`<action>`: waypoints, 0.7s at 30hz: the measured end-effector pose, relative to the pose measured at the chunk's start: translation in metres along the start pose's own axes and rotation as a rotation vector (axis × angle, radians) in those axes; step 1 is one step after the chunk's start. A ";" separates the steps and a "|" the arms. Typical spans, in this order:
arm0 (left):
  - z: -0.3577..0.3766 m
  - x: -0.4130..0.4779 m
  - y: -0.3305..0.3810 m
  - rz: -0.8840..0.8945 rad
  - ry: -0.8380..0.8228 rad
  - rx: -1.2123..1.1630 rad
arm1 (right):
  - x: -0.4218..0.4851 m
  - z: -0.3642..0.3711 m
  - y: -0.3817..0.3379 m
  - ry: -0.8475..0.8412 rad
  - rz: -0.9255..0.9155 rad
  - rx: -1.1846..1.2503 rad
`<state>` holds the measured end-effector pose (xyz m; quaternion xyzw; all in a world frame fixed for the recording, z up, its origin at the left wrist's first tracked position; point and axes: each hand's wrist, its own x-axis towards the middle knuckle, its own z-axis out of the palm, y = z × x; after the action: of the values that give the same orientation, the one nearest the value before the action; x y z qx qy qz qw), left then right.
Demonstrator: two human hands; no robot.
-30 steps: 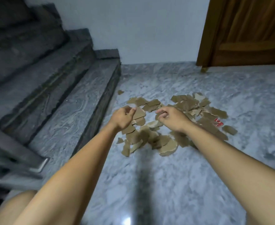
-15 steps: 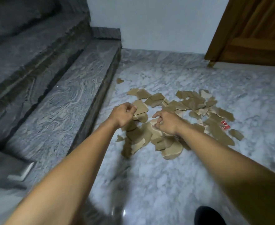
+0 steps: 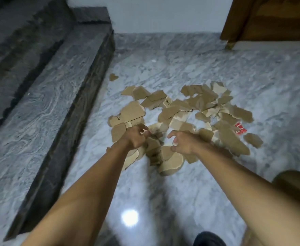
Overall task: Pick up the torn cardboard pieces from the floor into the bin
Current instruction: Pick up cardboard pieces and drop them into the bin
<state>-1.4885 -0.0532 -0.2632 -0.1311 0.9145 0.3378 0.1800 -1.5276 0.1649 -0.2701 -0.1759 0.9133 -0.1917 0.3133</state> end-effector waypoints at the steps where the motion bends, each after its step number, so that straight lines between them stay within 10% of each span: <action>1: -0.001 0.003 -0.004 -0.021 0.002 0.007 | 0.004 0.001 0.001 -0.008 -0.005 -0.003; 15: -0.038 0.031 -0.136 -0.126 -0.315 0.548 | 0.088 0.124 -0.088 -0.071 -0.311 -0.166; 21: 0.041 -0.002 -0.193 -0.172 -0.107 0.421 | 0.078 0.218 -0.094 0.350 -0.331 -0.585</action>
<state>-1.4077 -0.1682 -0.4011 -0.1500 0.9395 0.1293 0.2795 -1.4272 -0.0030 -0.4257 -0.3679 0.9283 0.0020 0.0538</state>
